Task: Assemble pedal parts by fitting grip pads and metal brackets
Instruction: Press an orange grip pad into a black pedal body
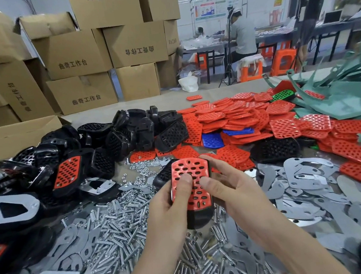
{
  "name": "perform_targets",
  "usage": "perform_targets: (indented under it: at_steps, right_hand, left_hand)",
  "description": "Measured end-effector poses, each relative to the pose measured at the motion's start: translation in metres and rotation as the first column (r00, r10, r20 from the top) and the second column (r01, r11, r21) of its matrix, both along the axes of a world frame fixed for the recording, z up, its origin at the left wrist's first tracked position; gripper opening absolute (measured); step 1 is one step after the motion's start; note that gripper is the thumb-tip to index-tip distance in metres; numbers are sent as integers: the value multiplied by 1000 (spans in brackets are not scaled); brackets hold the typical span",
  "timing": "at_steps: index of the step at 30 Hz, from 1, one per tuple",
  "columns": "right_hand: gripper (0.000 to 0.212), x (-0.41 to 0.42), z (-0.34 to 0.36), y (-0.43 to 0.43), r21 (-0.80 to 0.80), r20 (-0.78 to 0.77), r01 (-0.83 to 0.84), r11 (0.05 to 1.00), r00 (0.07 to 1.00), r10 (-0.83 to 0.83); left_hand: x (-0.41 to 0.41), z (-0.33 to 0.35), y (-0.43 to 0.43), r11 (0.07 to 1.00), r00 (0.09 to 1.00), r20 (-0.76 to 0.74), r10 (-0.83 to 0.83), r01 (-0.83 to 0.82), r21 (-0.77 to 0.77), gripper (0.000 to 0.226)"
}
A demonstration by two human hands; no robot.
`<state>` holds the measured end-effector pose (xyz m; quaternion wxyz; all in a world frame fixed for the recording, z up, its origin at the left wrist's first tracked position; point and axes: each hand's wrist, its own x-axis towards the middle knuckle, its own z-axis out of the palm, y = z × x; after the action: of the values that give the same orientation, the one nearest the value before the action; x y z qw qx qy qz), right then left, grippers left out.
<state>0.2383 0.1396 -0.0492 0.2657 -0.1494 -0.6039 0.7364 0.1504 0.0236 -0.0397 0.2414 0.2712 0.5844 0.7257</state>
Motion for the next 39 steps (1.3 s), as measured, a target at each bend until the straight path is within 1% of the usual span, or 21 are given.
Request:
perform_targets:
  at_steps: [4,8,12,14,16,19,21,23,26,29,33,36,39]
  right_hand:
    - [58,-1,-5,1,-32,-23,11,999,1000,-11]
    - [43,-3,-5,1,-43,-30,65,997,997,-66]
    - [39,-6,-8,0,-40,-39,108,993,993,-109]
    - [39,-6,-9,-2,-19,-28,89,996,996,-89]
    - [35,-6,-9,-3,-30,-13,60,998,998,-61]
    - [35,-4,-7,-3,-46,-7,54,997,999,-54]
    - [36,-1,-5,-3,-41,-10,53,998,999,-53]
    - [37,0,-3,-2,-55,-13,54,997,998,-55]
    - [42,1,0,-3,-78,-4,52,996,999,-52]
    - [42,0,2,-5,-98,-13,20,995,1000,-21]
    - [41,0,1,-5,-172,-28,10,985,999,-16]
    - [34,0,2,-6,-222,-33,-12,975,999,5]
    - [31,-1,2,-5,-223,6,35,974,999,-35]
  left_hand:
    - [-2,0,-2,999,999,16,-34,34,2,29]
    - [-1,-1,-1,999,998,42,-39,40,-12,28]
    - [3,-2,2,999,994,110,10,-6,-38,36]
    - [0,-2,1,998,986,162,47,-40,-48,41]
    - [-5,-2,-1,998,977,210,44,-31,-63,46]
    - [-8,0,-1,994,987,162,-8,25,-103,41]
    - [-6,1,0,994,991,127,-34,47,-102,34]
    - [-5,1,1,993,994,98,-46,56,-106,31]
    - [-4,1,-1,995,998,44,-38,42,-91,43]
    - [-3,2,-3,999,999,49,6,-3,-54,52]
    - [-3,1,-2,997,999,41,5,-1,-80,48]
    - [-3,0,-2,995,999,51,-1,6,-98,48]
    - [-1,2,-1,993,1000,20,-7,9,-114,44]
